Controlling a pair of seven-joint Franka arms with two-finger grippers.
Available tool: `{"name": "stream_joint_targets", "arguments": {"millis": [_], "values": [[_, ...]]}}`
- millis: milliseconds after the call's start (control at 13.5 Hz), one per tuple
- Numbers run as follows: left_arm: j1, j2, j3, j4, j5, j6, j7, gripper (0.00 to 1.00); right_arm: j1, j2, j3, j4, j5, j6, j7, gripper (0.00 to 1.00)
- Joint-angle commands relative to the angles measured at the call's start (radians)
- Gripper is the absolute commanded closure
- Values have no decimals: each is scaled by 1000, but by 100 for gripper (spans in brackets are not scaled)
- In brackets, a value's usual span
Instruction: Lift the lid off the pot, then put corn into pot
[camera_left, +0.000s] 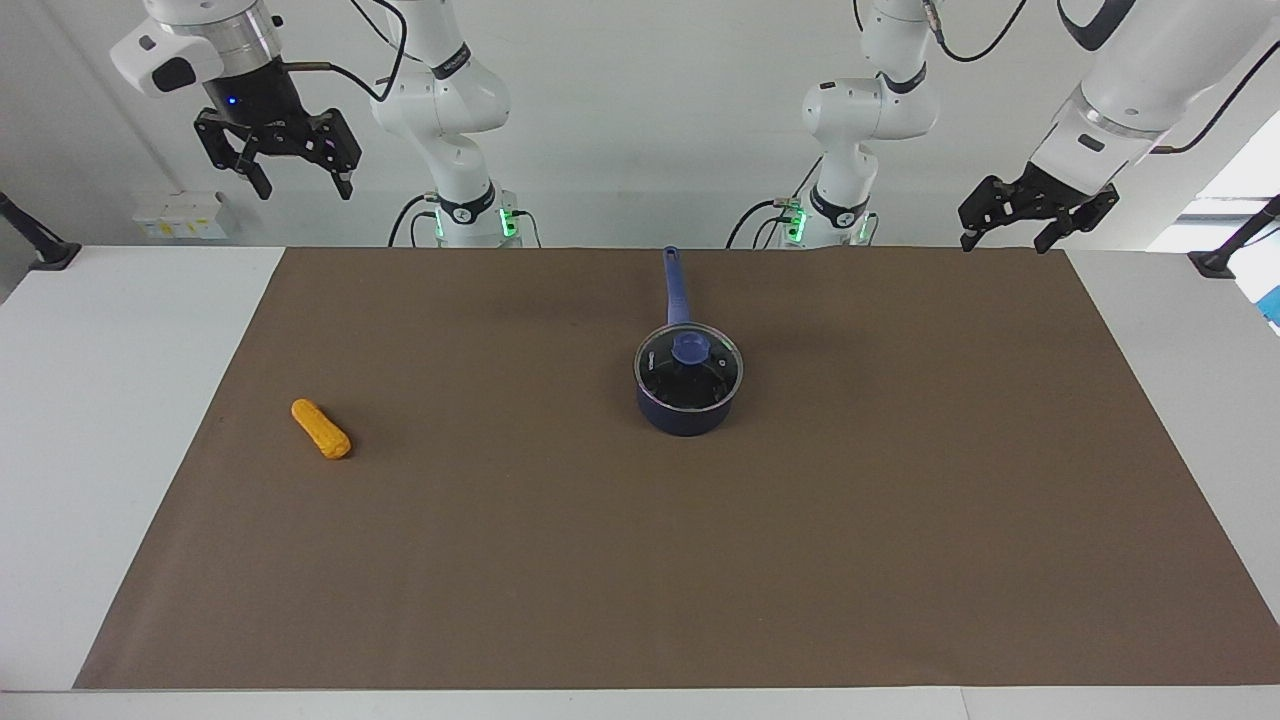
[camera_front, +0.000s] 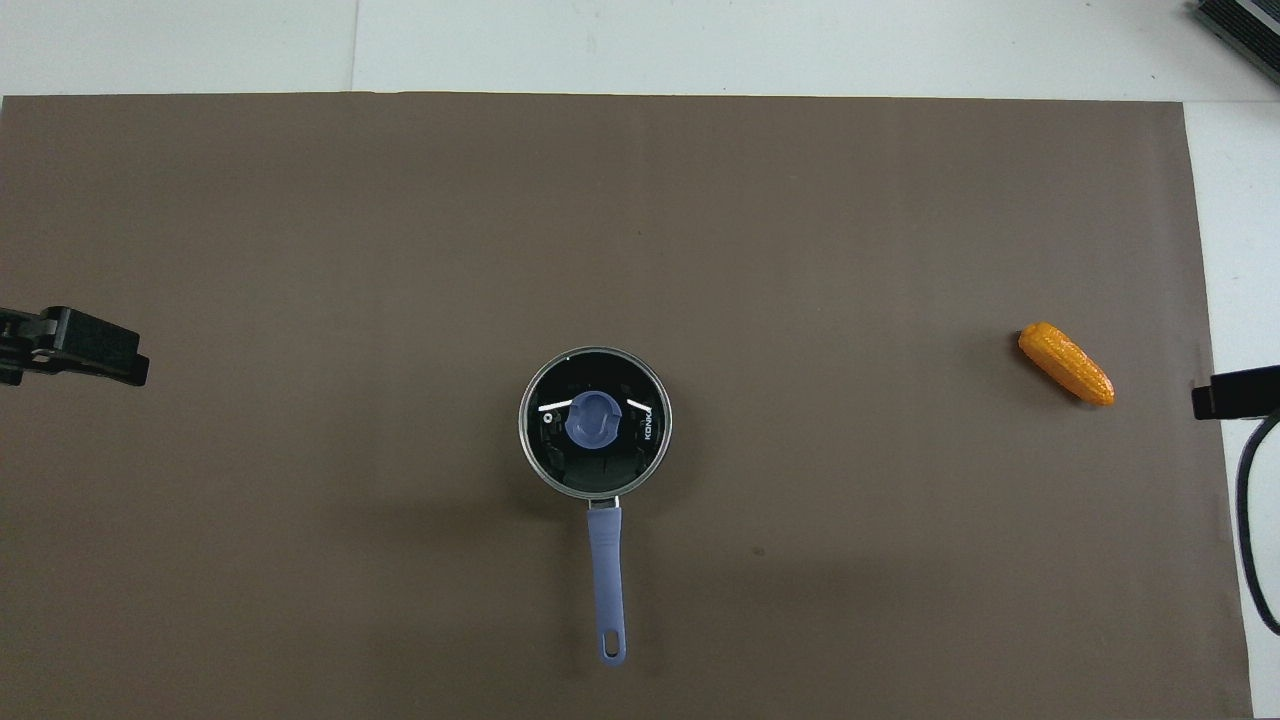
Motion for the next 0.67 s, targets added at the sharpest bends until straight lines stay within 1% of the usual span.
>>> {"name": "stream_joint_targets", "arguments": {"millis": [0, 371, 594], "values": [[7, -19, -3, -17, 11, -21, -5, 0, -12, -15, 8, -17, 7, 3, 13, 0], [5, -21, -4, -20, 10, -7, -6, 0, -12, -15, 8, -17, 7, 3, 13, 0], [5, -31, -4, -40, 10, -5, -2, 0, -12, -15, 8, -17, 9, 3, 13, 0]]}}
